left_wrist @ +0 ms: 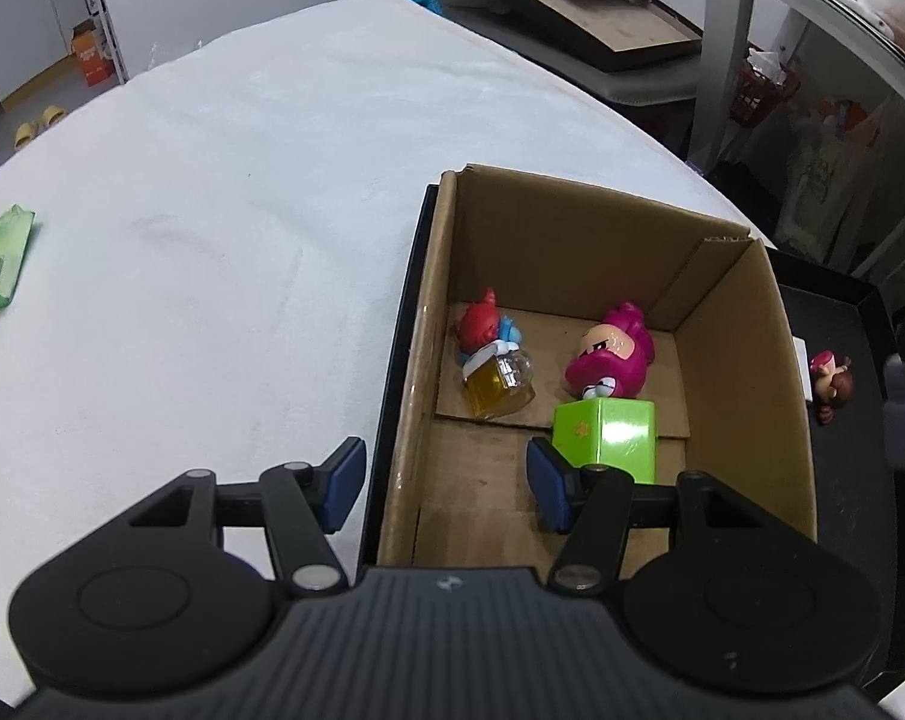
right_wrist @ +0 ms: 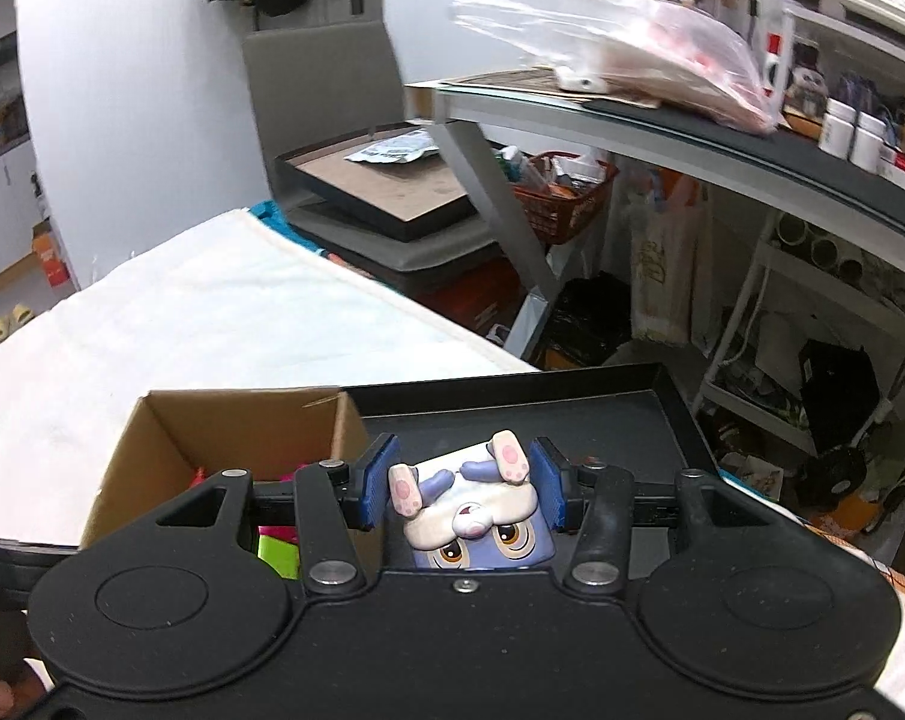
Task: Organize rigid objects
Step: 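Lift the bunny cube with the right gripper and carry it over the box, then open the right gripper to release the bunny cube into the box, then move the right gripper to the brown-haired doll figurine and close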
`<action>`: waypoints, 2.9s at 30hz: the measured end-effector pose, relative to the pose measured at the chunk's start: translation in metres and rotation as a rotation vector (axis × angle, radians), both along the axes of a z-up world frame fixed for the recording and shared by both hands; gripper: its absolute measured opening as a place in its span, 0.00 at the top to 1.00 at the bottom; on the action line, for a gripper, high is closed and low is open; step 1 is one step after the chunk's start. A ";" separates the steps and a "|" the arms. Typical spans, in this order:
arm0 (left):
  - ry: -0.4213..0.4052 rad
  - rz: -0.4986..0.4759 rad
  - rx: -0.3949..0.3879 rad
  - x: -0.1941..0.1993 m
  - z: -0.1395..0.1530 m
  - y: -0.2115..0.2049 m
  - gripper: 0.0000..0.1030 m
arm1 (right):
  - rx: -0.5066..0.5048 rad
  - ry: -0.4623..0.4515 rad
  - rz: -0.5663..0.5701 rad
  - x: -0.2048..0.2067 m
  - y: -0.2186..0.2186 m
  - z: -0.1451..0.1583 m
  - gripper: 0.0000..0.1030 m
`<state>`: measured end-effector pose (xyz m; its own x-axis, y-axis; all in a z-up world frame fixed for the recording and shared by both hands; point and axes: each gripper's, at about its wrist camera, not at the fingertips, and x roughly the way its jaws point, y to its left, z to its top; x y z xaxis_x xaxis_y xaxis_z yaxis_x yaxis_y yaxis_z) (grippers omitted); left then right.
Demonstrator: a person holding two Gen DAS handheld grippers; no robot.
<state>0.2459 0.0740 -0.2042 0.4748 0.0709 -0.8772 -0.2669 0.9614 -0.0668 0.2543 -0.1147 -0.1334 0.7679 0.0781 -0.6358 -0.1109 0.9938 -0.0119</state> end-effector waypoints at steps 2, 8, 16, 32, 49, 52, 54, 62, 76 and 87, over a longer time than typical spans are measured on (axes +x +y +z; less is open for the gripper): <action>-0.012 0.002 0.008 -0.003 0.000 0.001 0.44 | -0.010 -0.005 0.016 -0.002 0.008 0.001 0.55; -0.022 0.031 -0.041 -0.007 -0.001 0.016 0.48 | -0.037 -0.002 0.057 -0.002 0.033 0.004 0.55; -0.024 0.058 -0.131 -0.010 -0.005 0.034 0.87 | -0.060 -0.006 0.111 0.000 0.064 0.005 0.55; -0.032 0.070 -0.180 -0.011 -0.007 0.042 0.86 | -0.080 0.022 0.155 0.015 0.097 0.001 0.54; -0.034 0.064 -0.162 -0.012 -0.006 0.038 0.85 | -0.076 0.035 0.043 0.021 0.056 0.007 0.41; -0.034 0.062 -0.162 -0.012 -0.004 0.037 0.85 | -0.074 0.035 0.041 0.019 0.049 0.005 0.34; -0.032 0.070 -0.154 -0.011 -0.005 0.035 0.85 | -0.074 0.034 0.041 0.019 0.044 0.004 0.32; -0.012 0.078 -0.111 -0.008 -0.010 0.029 0.83 | -0.059 0.037 0.035 0.020 0.020 -0.003 0.22; 0.004 0.044 0.039 -0.005 -0.002 0.004 0.78 | 0.004 0.013 0.023 0.026 -0.023 -0.041 0.12; -0.009 0.046 0.135 0.010 0.014 -0.006 0.71 | 0.058 0.002 0.011 0.038 -0.039 -0.064 0.01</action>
<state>0.2559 0.0682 -0.1902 0.4757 0.2098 -0.8542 -0.3113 0.9484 0.0596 0.2924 -0.1541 -0.1974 0.7656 0.1232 -0.6314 -0.1216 0.9915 0.0460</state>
